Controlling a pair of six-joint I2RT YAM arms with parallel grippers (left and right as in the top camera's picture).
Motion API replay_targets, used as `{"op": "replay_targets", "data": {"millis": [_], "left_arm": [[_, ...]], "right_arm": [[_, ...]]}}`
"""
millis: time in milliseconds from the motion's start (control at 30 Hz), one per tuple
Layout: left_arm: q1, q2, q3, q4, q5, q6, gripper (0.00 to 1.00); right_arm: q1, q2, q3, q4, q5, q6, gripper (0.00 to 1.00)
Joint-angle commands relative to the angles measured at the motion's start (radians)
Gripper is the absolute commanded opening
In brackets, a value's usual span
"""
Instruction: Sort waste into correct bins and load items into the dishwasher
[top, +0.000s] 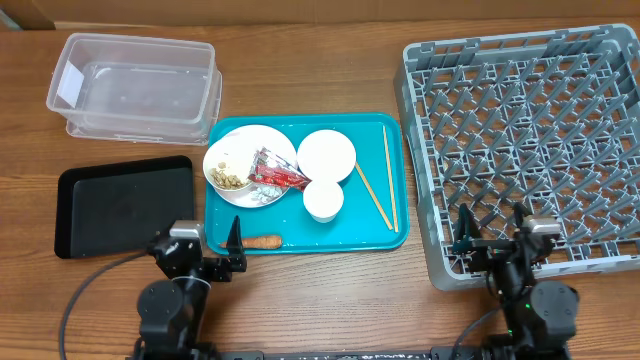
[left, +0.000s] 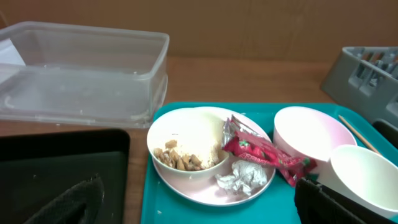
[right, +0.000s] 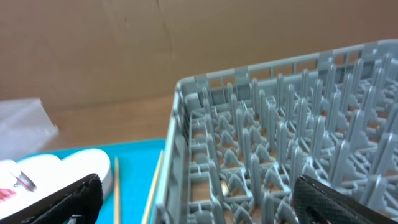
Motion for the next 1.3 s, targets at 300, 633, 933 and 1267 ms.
{"op": "replay_targets", "data": {"millis": [300,633,933,1267], "left_arm": [[0.006,0.721,0.819,-0.665,0.233,0.014,1.00],[0.006,0.874,0.992,-0.726,0.229,-0.112,1.00],[-0.009,1.184,0.992,-0.611,0.219,-0.379,1.00],[-0.021,1.511,0.992,-0.499,0.233,-0.499,0.94]], "right_arm": [[-0.003,0.537,0.671,-0.552,-0.077,0.069,1.00],[-0.003,0.752,0.834,-0.711,-0.057,0.030,1.00],[-0.003,0.788,0.834,-0.701,-0.005,0.030,1.00],[-0.003,0.826,0.834,-0.701,-0.006,0.031,1.00]]}}
